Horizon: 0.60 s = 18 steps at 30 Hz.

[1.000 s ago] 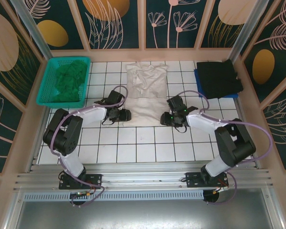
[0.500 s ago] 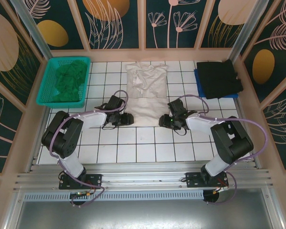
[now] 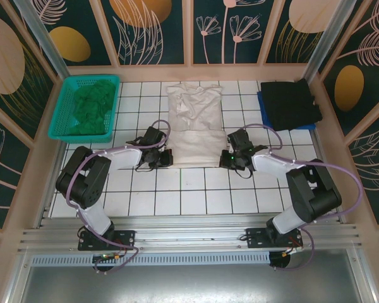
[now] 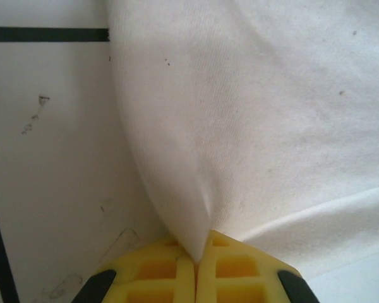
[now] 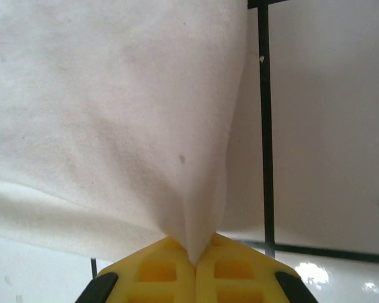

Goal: Fold and stack the t-shirts

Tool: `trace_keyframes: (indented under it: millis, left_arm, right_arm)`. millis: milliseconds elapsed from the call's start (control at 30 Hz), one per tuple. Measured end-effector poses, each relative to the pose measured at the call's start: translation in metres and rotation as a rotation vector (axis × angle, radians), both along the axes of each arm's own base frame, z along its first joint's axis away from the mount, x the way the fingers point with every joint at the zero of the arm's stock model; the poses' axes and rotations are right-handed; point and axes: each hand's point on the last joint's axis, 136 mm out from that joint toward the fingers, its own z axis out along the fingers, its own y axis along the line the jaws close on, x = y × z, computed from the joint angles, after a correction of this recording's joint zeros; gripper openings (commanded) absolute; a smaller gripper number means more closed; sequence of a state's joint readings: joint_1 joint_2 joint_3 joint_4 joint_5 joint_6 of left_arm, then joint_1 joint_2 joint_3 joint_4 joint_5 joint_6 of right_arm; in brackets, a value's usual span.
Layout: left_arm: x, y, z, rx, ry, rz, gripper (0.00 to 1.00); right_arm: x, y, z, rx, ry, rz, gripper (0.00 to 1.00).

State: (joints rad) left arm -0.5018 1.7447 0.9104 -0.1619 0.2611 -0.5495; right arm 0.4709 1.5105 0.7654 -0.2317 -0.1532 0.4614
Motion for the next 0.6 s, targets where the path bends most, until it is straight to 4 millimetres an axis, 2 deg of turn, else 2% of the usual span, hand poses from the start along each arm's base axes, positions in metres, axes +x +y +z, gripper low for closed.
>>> trace_keyframes:
  millis: [100,200,233,300,333,367,400,500,600]
  left_arm:
    - [-0.003,0.000,0.011,-0.006,-0.015,-0.009,0.00]
    - [-0.010,0.001,0.021,-0.026,-0.035,-0.016,0.00]
    - [-0.014,0.002,0.021,-0.033,-0.032,-0.019,0.01]
    - [-0.023,0.006,0.015,-0.029,-0.016,-0.022,0.03]
    - [-0.029,0.010,0.009,-0.018,0.000,-0.020,0.08]
    - [-0.034,0.013,0.003,-0.008,0.015,-0.019,0.15]
    - [-0.039,0.017,-0.002,0.004,0.033,-0.015,0.27]
    - [-0.043,0.018,-0.001,0.001,0.037,-0.010,0.40]
    - [-0.043,0.018,0.007,-0.013,0.018,-0.007,0.42]
  right_arm:
    - [-0.009,-0.004,0.003,-0.021,0.013,0.023,0.01]
    - [-0.016,-0.006,0.001,-0.032,0.037,0.040,0.10]
    - [-0.018,-0.007,-0.001,-0.035,0.043,0.044,0.15]
    - [-0.025,-0.007,-0.005,-0.041,0.059,0.055,0.16]
    - [-0.029,-0.009,-0.008,-0.049,0.072,0.058,0.21]
    - [-0.034,-0.012,-0.011,-0.059,0.084,0.056,0.29]
    - [-0.039,-0.016,-0.013,-0.070,0.093,0.057,0.38]
    - [-0.048,-0.022,-0.011,-0.070,0.096,0.040,0.45]
    - [-0.052,-0.020,-0.002,-0.026,0.067,0.025,0.51]
